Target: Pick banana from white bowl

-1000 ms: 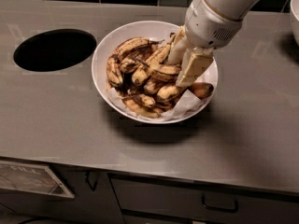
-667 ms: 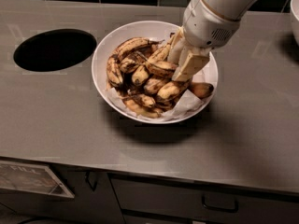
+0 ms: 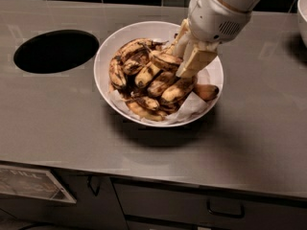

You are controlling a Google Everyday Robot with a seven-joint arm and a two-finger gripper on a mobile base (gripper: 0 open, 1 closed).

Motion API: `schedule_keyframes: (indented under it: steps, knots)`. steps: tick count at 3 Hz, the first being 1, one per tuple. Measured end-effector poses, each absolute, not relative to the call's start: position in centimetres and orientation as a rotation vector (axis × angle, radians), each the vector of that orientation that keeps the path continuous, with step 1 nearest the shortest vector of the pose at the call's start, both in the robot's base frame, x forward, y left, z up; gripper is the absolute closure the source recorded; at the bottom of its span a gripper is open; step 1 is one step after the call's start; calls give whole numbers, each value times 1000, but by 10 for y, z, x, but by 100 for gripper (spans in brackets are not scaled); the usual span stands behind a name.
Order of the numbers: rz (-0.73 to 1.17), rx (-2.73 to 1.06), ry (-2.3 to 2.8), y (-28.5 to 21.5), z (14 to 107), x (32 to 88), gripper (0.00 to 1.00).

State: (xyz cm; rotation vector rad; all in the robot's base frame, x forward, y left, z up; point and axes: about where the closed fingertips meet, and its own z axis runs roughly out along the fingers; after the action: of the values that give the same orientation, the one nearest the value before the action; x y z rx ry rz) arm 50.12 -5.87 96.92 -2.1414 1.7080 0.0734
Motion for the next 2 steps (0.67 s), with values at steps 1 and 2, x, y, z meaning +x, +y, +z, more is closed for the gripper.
schedule_keyframes:
  steps: [1, 2]
  knots:
    - [2, -2146, 1672, -48, 993, 492, 100]
    - [-47, -2136, 1651, -41, 1009, 484, 100]
